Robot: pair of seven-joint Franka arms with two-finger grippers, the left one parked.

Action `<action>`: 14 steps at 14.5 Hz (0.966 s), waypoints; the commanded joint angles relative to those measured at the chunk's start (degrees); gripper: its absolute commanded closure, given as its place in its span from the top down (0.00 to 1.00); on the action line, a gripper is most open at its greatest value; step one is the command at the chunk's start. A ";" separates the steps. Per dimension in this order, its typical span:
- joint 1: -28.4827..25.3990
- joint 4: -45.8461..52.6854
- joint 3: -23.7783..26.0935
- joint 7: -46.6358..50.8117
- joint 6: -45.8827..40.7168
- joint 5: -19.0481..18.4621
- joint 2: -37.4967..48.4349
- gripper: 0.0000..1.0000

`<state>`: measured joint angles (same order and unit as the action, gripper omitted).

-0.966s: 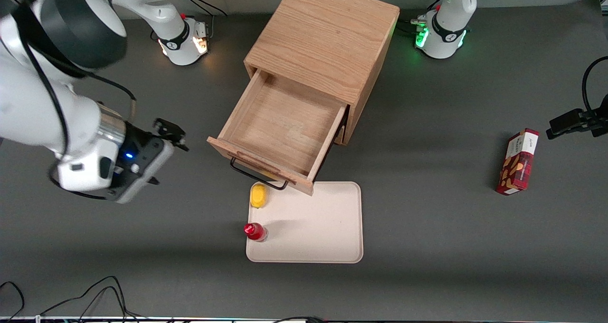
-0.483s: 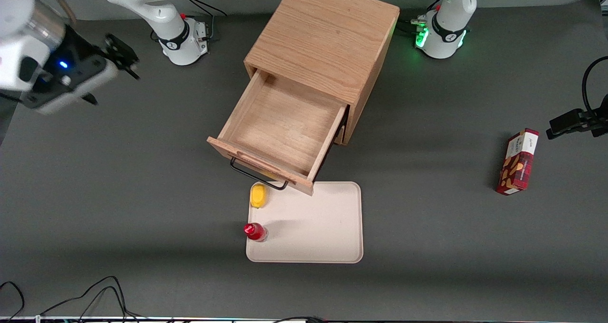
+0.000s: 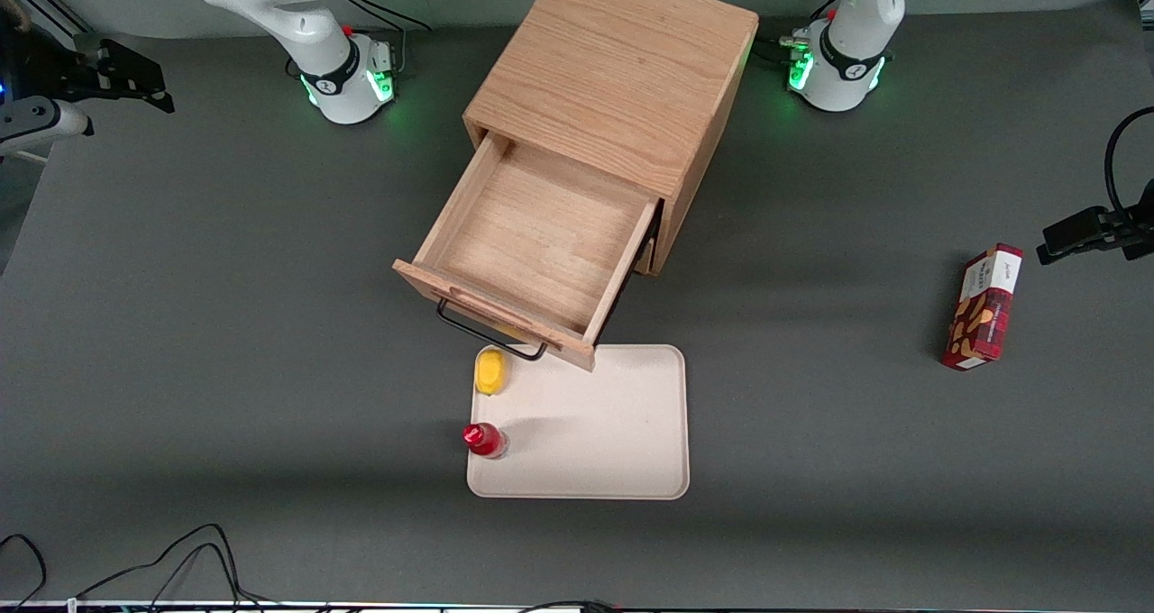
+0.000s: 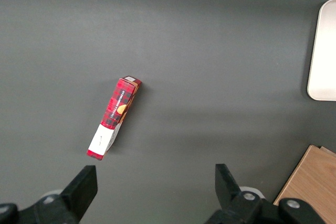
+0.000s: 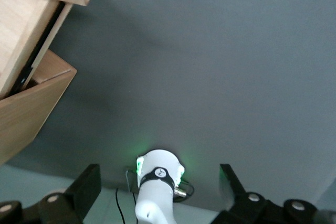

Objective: Open upper drawer

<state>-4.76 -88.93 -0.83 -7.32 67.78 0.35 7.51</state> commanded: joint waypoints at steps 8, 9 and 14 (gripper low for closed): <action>-0.78 -21.73 0.39 14.44 14.13 1.50 14.73 1.00; -0.60 -20.33 -0.05 13.66 13.96 1.50 13.42 1.00; -1.04 -11.62 -2.07 15.14 13.61 -1.05 6.03 1.00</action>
<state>-5.43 -105.55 -2.38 6.22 82.29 0.18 17.38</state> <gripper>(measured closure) 0.000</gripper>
